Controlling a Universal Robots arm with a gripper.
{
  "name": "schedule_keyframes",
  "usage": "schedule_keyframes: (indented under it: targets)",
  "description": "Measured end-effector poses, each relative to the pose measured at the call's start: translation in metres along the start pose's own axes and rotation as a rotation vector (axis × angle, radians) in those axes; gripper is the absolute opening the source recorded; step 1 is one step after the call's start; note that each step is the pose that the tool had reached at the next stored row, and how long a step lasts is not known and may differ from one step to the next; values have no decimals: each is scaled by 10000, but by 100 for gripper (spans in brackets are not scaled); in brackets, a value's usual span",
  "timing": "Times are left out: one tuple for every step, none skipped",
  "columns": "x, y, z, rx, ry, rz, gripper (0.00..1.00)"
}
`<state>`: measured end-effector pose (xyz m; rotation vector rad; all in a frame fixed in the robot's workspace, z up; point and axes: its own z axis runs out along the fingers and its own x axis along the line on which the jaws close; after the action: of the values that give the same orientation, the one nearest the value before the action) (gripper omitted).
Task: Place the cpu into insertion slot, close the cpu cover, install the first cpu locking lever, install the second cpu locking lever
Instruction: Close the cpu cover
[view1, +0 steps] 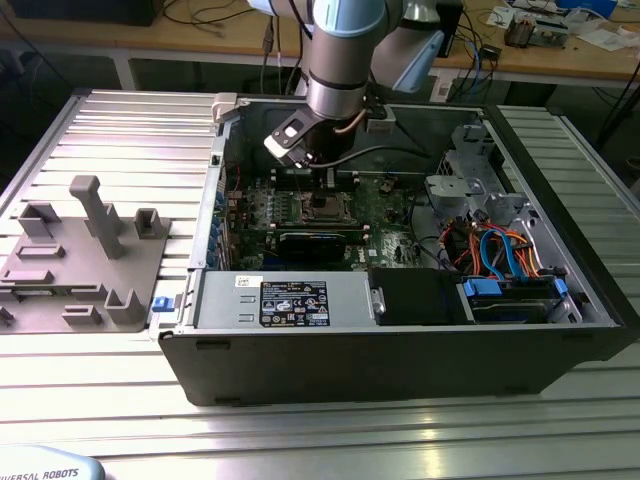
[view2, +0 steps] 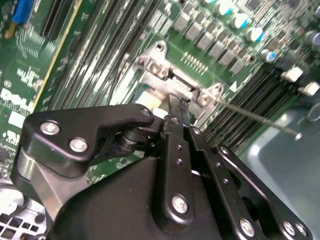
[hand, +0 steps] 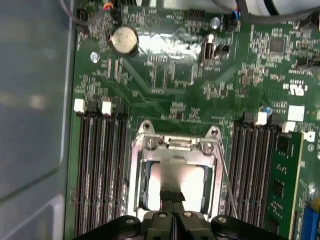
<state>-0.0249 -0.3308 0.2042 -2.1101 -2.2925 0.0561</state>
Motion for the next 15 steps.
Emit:
schedule_keyframes:
  targets:
    - [-1,18,-3,2,3,0,11]
    - [-2,38,-7,3,5,0,11]
    - [-3,59,-10,6,10,-2,11]
    - [-5,79,-16,10,13,-3,11]
    - [-8,99,-24,16,13,-2,11]
    - [-10,114,-41,25,10,-2,11]
    - [-11,122,-60,27,11,-2,11]
    - [-11,128,-81,30,10,-1,11]
    - [-12,132,-101,32,10,-1,11]
    - [-14,145,-140,41,20,-1,11]
    - [-15,157,-151,52,30,-2,11]
    - [-15,166,-161,59,37,-2,11]
    - [-16,173,-182,64,53,-3,11]
    - [-16,172,-214,63,71,-2,11]
    - [-16,172,-236,62,85,-3,11]
